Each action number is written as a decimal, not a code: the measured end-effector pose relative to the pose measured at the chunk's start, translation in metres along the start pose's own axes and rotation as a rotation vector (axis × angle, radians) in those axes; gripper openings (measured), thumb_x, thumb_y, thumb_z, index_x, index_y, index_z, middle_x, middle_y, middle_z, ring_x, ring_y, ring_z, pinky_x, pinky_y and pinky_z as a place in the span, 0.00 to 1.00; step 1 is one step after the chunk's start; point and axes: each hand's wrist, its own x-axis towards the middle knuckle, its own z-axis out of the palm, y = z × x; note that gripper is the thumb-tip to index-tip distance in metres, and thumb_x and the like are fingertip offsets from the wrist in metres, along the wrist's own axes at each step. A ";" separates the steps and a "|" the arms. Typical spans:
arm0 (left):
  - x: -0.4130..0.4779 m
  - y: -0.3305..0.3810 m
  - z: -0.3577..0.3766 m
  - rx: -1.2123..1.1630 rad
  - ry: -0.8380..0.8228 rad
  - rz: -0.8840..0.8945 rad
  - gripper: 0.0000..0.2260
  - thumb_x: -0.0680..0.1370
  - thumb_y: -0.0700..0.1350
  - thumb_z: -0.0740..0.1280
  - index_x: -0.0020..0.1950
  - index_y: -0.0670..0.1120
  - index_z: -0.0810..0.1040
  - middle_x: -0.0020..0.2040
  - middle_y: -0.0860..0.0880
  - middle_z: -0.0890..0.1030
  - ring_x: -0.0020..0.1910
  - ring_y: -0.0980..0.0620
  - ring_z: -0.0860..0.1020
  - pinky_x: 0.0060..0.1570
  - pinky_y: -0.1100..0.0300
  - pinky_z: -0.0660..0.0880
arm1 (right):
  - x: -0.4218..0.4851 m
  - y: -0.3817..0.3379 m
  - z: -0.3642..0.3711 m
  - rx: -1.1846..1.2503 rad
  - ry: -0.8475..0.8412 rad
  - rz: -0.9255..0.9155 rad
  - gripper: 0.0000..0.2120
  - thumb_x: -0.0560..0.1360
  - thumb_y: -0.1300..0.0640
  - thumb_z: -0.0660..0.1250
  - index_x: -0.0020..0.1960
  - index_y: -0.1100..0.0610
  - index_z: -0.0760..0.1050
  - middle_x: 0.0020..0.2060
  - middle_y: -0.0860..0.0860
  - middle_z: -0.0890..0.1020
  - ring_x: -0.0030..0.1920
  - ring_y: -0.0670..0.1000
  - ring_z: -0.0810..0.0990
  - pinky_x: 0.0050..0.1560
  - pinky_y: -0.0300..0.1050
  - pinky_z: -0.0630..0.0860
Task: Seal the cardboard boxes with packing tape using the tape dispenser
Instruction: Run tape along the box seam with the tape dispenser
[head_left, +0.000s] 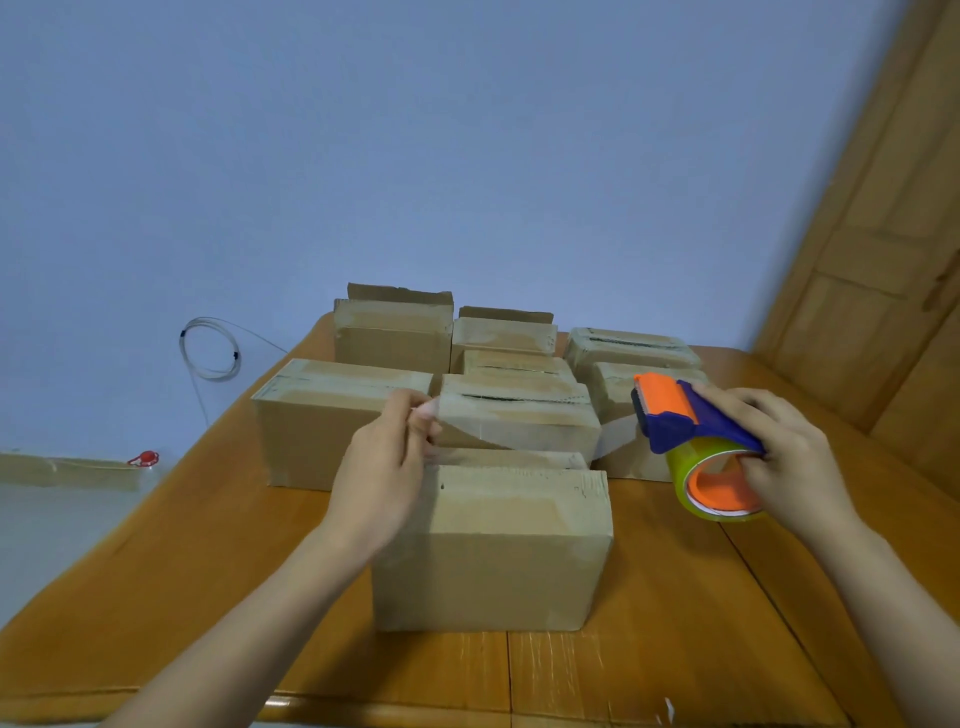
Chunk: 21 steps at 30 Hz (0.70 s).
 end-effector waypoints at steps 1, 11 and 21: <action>0.005 0.005 -0.003 0.006 0.016 0.007 0.12 0.82 0.52 0.52 0.54 0.49 0.73 0.43 0.56 0.80 0.42 0.59 0.79 0.42 0.53 0.78 | 0.001 -0.001 -0.001 0.007 0.009 0.012 0.41 0.61 0.83 0.68 0.68 0.55 0.71 0.54 0.60 0.78 0.53 0.63 0.75 0.44 0.49 0.72; 0.011 0.039 0.014 -0.375 0.039 -0.170 0.14 0.81 0.56 0.52 0.54 0.52 0.74 0.49 0.54 0.82 0.49 0.60 0.80 0.58 0.53 0.76 | 0.007 -0.009 0.000 0.092 0.061 0.044 0.39 0.62 0.83 0.66 0.68 0.56 0.71 0.55 0.60 0.78 0.55 0.62 0.75 0.45 0.47 0.71; -0.007 0.023 0.020 -0.547 0.055 -0.396 0.17 0.78 0.59 0.53 0.54 0.50 0.74 0.51 0.50 0.82 0.53 0.53 0.81 0.60 0.54 0.75 | 0.008 -0.005 0.003 0.159 0.076 0.037 0.40 0.63 0.82 0.66 0.68 0.52 0.69 0.57 0.58 0.77 0.56 0.60 0.74 0.44 0.46 0.72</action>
